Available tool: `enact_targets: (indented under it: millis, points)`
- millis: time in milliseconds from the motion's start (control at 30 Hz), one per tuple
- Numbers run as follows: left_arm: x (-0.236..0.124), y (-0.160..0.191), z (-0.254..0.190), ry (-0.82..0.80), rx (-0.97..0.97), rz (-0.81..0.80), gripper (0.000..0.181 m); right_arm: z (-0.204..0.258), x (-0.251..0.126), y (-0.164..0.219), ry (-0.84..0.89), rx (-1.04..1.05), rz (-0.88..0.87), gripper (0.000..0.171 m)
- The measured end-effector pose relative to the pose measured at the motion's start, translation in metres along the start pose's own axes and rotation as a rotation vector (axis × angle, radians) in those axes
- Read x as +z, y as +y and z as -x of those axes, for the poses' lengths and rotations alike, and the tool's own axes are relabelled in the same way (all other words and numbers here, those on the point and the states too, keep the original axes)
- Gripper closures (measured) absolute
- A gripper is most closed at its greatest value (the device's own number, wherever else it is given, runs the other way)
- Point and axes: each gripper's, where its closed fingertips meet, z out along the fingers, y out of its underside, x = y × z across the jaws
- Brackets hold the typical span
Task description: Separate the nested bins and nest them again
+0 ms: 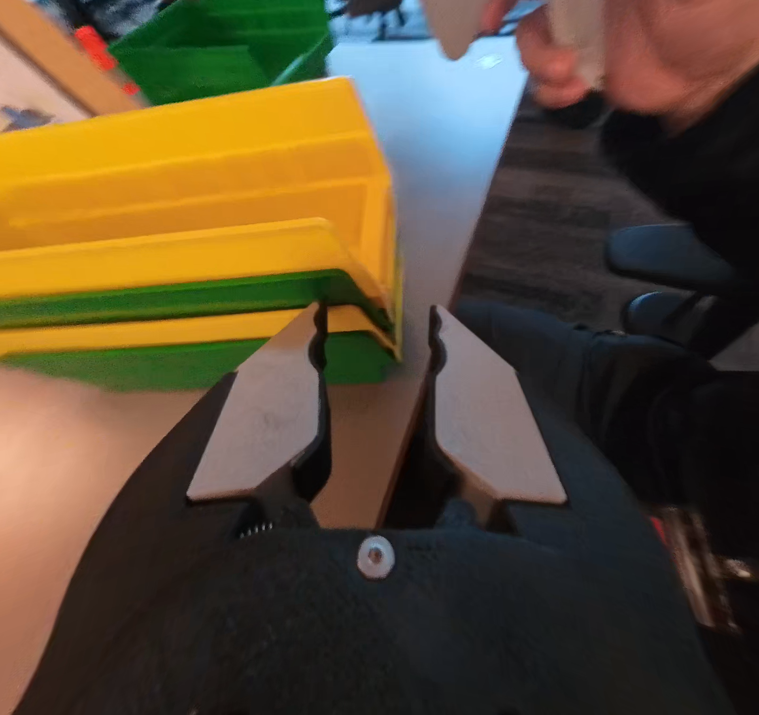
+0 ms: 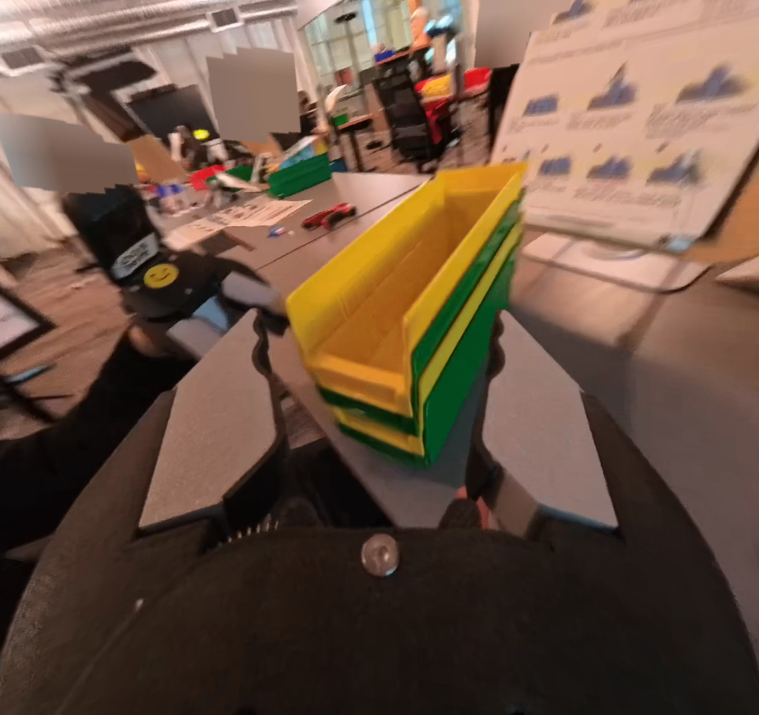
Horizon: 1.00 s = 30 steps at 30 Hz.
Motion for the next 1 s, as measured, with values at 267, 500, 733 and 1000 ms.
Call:
enact_targets:
  millis: [267, 500, 733, 1000]
  points:
    - [-0.016, 0.025, 0.041, -0.099, -0.099, 0.096, 0.129, 0.006, 0.058, -0.045, 0.202, -0.192, 0.242, 0.032]
    - [-0.053, 0.031, 0.084, -0.29, -0.164, 0.08, 0.133, -0.023, 0.144, -0.02, 0.248, -0.156, 0.688, 0.042]
    - [-0.059, 0.037, 0.088, -0.331, -0.118, 0.127, 0.133, -0.049, 0.169, 0.006, 0.347, -0.168, 0.849, 0.069]
    - [-0.062, 0.03, 0.087, -0.317, -0.118, 0.098, 0.134, -0.048, 0.165, 0.015, 0.36, -0.122, 0.981, 0.069]
